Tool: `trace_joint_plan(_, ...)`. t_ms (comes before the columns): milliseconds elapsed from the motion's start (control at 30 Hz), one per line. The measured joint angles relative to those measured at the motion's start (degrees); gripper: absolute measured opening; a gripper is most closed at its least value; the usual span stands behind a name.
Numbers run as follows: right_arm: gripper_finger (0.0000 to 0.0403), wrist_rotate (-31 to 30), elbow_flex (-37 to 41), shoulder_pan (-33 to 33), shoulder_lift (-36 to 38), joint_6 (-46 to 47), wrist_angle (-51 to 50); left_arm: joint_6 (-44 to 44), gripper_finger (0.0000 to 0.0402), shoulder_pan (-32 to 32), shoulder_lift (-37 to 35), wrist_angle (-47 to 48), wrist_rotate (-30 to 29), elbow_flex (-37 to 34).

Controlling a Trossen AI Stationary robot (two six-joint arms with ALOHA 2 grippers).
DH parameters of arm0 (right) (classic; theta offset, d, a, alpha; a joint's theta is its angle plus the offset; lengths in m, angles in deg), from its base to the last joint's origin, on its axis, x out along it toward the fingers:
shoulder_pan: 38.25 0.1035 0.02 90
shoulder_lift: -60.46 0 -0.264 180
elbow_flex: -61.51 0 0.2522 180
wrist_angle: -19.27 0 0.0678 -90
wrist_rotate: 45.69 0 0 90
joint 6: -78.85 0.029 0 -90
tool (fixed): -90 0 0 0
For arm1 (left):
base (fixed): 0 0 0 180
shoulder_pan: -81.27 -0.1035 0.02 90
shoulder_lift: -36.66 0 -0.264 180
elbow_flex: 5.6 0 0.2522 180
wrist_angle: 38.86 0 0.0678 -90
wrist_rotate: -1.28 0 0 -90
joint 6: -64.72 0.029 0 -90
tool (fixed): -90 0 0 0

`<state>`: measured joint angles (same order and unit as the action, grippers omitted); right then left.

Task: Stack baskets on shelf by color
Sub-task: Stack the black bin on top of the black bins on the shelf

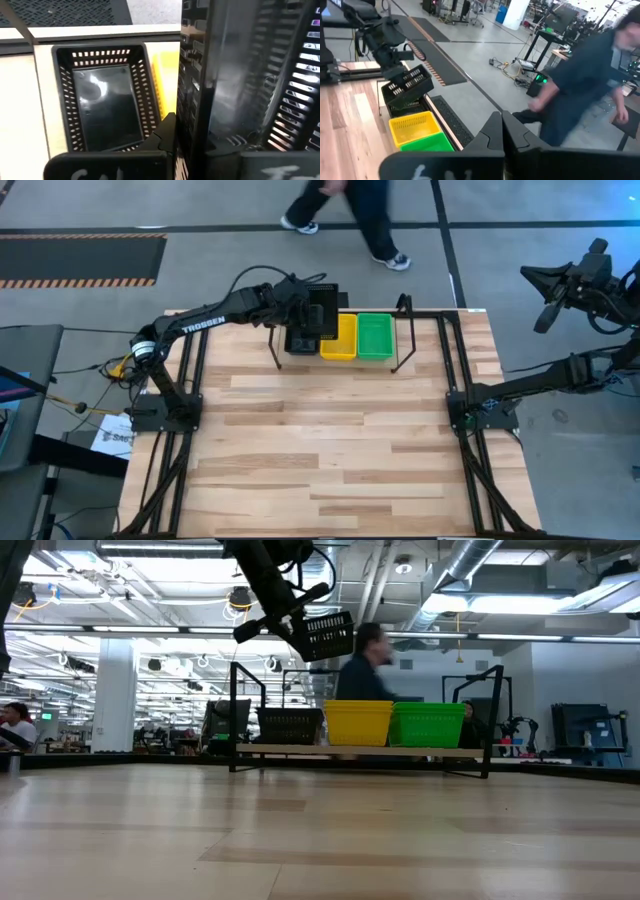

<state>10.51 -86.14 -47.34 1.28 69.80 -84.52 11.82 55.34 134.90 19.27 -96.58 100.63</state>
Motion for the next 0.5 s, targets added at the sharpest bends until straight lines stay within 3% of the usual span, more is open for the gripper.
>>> trace_joint_plan(167,0.0002,0.0,0.5,0.0,-0.2,0.0,0.0,0.7,0.0,-2.7,0.0,5.2,4.1,0.0)
trace_joint_plan(333,0.0002,0.0,0.5,0.0,-0.1,0.3,0.0,-0.3,0.0,-4.0,0.0,14.5,4.0,0.0)
trace_joint_plan(500,0.0003,0.0,0.5,0.0,-0.1,0.7,0.0,-0.3,0.0,-4.0,0.1,13.5,2.0,0.0)
